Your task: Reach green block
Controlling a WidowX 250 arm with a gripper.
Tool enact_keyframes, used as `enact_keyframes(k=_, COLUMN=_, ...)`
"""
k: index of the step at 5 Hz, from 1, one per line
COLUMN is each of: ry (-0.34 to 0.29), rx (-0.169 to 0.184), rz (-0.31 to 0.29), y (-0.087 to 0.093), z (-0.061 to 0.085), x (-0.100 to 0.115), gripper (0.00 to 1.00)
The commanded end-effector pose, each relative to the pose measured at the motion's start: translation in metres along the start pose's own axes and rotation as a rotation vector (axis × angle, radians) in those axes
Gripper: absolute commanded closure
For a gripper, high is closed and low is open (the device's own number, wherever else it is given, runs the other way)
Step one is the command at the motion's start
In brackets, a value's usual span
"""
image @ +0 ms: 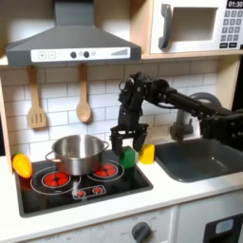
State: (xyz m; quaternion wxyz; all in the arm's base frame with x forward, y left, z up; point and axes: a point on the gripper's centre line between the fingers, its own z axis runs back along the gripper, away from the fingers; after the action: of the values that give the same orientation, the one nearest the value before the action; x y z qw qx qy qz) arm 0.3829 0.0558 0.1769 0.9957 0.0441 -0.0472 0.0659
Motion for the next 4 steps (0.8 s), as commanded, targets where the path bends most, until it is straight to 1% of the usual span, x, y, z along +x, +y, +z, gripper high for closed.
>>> enact_keyframes(k=1, ry=0.014, rx=0.0, rz=-0.016, y=-0.009, z=-0.008, x=0.004, gripper=0.0)
enact_keyframes(k=2, ry=0.009, rx=0.003, rz=0.006, y=-0.006, z=-0.008, x=0.01, gripper=0.0)
enact_keyframes(k=3, ry=0.023, rx=0.013, rz=0.01, y=-0.001, z=-0.016, x=0.015, gripper=0.0)
enact_keyframes(k=4, ry=0.042, rx=0.012, rz=-0.004, y=-0.004, z=-0.021, x=0.012, gripper=0.0)
